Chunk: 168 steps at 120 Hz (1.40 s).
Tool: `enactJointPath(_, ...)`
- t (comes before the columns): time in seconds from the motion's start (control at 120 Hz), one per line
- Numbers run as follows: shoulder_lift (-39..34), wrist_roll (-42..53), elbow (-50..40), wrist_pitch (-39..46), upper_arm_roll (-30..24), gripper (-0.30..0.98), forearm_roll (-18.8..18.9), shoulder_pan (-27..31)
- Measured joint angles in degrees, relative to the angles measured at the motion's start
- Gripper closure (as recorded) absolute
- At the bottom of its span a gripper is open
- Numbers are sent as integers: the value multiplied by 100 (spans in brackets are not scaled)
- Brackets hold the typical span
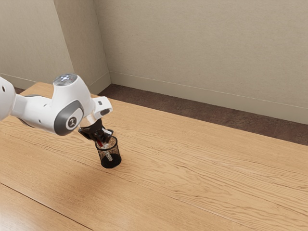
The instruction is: Take the marker out of the pen holder and place it to the left of the pen holder.
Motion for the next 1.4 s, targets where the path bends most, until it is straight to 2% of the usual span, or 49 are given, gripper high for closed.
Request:
enactJointPath(0.283,-169,10,78,-9,16,69,17,-49)
enactJointPath(0.442,-716,37,35,-146,227,70,32,-253)
enactJointPath(0.7,-2091,123,-208,-699,368,69,84,526)
enactJointPath(0.8,-2130,171,-247,-862,767,69,220,494)
enactJointPath(0.85,-1965,194,-240,-825,1229,69,378,130)
enactJointPath(0.95,-1614,257,-151,-340,2194,70,979,-694)
enactJointPath(1.033,-1364,331,-6,179,2523,70,1315,-983)
enactJointPath(1.117,-1251,398,30,529,2749,70,1454,-1147)
enactJointPath(1.275,-1186,525,7,845,3022,38,1516,-1325)
enactJointPath(1.4,-1213,602,-19,925,3055,22,1528,-1375)
